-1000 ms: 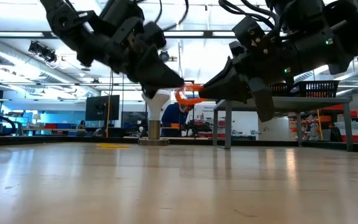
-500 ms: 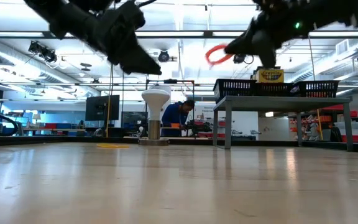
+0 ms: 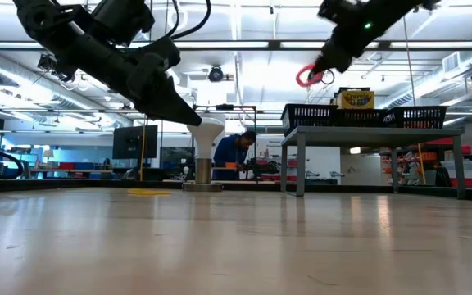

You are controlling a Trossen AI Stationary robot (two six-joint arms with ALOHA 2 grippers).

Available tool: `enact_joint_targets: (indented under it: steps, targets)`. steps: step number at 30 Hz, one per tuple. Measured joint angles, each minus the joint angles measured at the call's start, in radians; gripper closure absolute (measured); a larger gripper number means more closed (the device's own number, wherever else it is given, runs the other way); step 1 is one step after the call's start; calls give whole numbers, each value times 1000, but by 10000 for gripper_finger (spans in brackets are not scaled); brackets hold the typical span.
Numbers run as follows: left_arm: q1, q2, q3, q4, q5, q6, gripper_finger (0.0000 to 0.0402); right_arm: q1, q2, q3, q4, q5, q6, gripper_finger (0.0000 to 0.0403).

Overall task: Pick & Place Office Desk Supplies
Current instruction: Put the orange spring keychain into the left black basket on the shelf, then put the yellow rubberband into the right black basket on the shelf

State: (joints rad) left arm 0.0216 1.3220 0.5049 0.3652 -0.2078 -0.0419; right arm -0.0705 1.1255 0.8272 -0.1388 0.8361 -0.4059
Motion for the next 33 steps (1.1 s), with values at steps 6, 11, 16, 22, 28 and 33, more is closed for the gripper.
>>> enact_joint_targets:
  steps: [6,11,16,22,28,33]
  targets:
    - [-1,0,0,-1,-2,6,338,-155,133,136,-81,-47,-18,386]
    - [-1,0,0,-6,-2,1,338,-223,249,205,-135,-48,-43,385]
    - [-2,0,0,-14,-7,-12,338,-233,298,221,-166,-49,-12,357]
    - [-1,0,0,-19,-59,-31,338,-222,301,221,-173,-11,2,273]
    - [0,0,0,-40,-62,-47,338,-218,282,221,-233,23,43,203]
    - [0,0,0,-61,-62,-56,338,-218,210,221,-276,-12,147,187]
